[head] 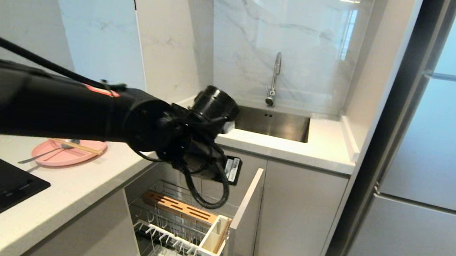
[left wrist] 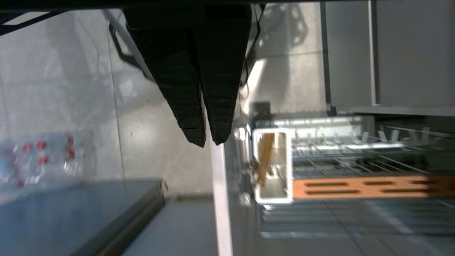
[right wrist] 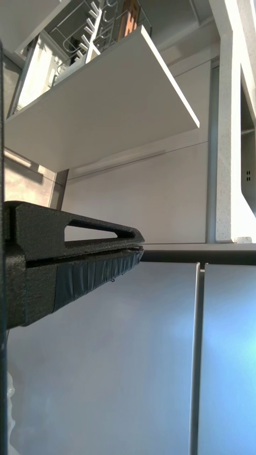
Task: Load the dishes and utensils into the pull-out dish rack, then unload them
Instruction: Pick up the bowl and place it in the cupboard
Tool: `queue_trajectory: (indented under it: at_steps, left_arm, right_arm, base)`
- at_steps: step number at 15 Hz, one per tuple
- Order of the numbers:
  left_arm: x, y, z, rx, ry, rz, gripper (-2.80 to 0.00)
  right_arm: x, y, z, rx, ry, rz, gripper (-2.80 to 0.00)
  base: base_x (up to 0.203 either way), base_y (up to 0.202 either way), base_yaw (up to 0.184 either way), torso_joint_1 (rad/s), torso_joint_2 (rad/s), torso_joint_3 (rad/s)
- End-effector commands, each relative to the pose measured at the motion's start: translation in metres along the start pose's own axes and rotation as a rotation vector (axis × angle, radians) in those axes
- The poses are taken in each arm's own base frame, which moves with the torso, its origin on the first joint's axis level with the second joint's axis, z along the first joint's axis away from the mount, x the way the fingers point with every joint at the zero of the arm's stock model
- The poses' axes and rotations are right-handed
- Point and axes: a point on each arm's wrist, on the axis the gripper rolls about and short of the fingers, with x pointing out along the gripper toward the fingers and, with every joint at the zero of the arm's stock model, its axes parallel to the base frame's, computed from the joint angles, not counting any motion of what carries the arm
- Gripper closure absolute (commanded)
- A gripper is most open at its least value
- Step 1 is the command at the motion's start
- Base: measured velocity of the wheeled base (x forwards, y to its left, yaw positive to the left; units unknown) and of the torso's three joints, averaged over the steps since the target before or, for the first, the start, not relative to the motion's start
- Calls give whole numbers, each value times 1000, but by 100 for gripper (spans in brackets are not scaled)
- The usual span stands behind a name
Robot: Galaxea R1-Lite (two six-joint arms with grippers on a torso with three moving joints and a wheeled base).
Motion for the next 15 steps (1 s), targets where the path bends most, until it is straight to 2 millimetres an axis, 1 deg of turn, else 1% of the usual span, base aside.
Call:
queue_trajectory:
  at_steps: [1,3,5,6,8,9,10,12,13,14,15]
  left_arm:
    - [-70,12,5,-35,-143,-14,0]
    - [-127,28,-3,-74,-269,21,0]
    - [-186,48,-19,-113,-407,54,0]
    - [-210,60,-30,-122,-465,80,0]
    - [-261,88,-60,-135,-596,166,0]
    - [-282,97,-79,-136,-647,195,0]
    - [-301,101,-102,-132,-688,207,0]
    - [-329,100,-154,-98,-743,195,0]
    - [-336,97,-183,-69,-767,191,0]
    - [-338,93,-210,-36,-795,195,0]
    - [-334,89,-235,-2,-817,212,0]
  right_arm:
    - [0,0,0,0,2,0,0]
    - [0,0,0,0,2,1,0]
    - [0,0,0,0,2,0,0]
    - [0,0,0,0,2,0,0]
    - [0,0,0,0,2,0,0]
    - [0,0,0,0,2,0,0]
    - [0,0,0,0,2,1,0]
    - [0,0,0,0,2,0,0]
    - [0,0,0,0,2,0,0]
    - [0,0,0,0,2,0,0]
    - [0,0,0,0,2,0,0]
  base:
    - [0,0,0,0,0,0]
    - [0,0,0,0,0,0]
    - [0,0,0,0,0,0]
    - [0,0,0,0,0,0]
    - [0,0,0,0,0,0]
    - [0,0,0,0,0,0]
    - [0,0,0,0,0,0]
    - [0,0,0,0,0,0]
    - [0,0,0,0,0,0]
    - [0,0,0,0,0,0]
    - [0,0,0,0,0,0]
